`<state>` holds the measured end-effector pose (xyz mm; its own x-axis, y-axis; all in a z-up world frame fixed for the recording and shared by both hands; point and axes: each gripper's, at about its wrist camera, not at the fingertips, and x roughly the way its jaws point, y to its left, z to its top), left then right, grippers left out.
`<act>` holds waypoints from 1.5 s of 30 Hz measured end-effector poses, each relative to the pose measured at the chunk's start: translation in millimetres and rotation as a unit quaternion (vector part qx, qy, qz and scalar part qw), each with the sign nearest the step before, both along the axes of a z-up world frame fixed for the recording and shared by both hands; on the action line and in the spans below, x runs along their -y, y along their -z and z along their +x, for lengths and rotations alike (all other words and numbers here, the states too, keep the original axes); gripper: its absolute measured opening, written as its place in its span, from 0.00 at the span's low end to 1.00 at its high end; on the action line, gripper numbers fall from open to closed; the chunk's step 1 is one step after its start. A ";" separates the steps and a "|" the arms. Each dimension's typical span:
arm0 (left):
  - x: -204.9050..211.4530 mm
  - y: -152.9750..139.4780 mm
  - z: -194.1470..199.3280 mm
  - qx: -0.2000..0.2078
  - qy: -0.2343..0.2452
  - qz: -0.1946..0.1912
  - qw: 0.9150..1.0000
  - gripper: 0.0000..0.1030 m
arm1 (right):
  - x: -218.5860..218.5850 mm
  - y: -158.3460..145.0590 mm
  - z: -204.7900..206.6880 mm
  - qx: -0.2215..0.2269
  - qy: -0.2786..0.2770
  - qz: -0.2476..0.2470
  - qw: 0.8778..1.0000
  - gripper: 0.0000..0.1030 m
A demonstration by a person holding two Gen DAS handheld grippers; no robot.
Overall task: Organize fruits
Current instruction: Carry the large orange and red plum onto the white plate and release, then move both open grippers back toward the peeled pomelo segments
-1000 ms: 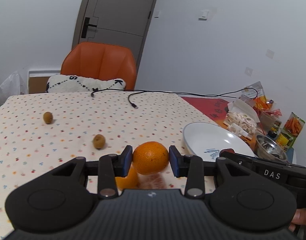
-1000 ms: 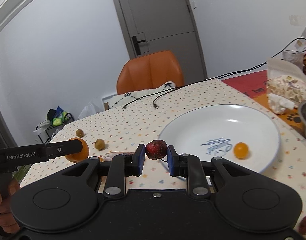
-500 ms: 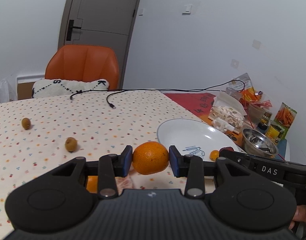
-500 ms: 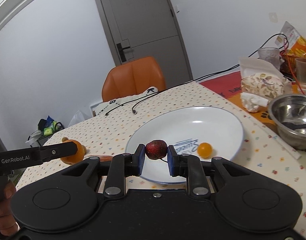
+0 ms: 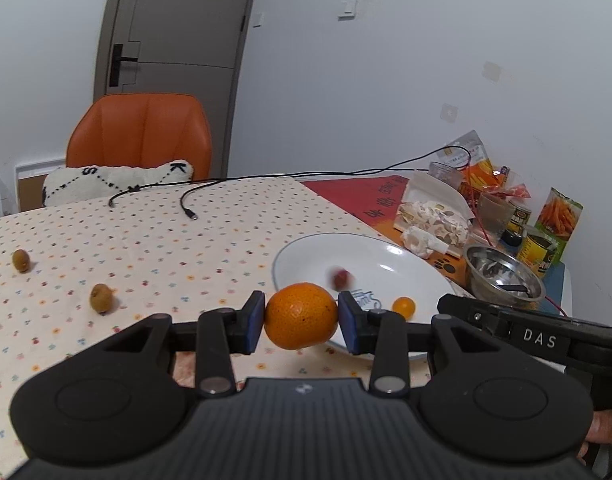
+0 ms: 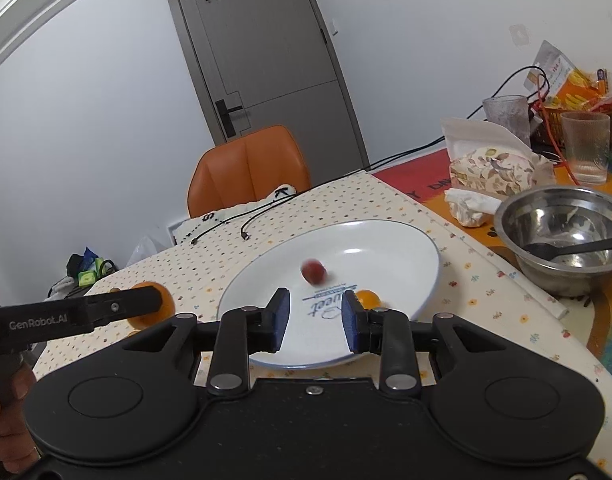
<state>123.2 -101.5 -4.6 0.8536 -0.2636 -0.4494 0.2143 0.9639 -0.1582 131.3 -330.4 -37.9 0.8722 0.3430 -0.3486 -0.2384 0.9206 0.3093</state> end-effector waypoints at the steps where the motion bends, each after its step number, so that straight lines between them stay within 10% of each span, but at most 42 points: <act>1: 3.3 0.1 1.1 0.000 0.003 0.001 1.000 0.37 | 2.1 0.4 -0.3 -0.001 0.001 0.001 1.000 0.29; 24: 50.6 -0.8 28.3 -0.003 0.046 0.017 0.999 0.39 | 27.7 5.8 -9.2 -0.011 0.011 0.010 1.000 0.31; 45: 3.7 1.3 17.1 -0.029 -0.009 0.004 1.000 0.60 | 1.2 3.3 -11.9 -0.015 -0.010 0.002 1.000 0.42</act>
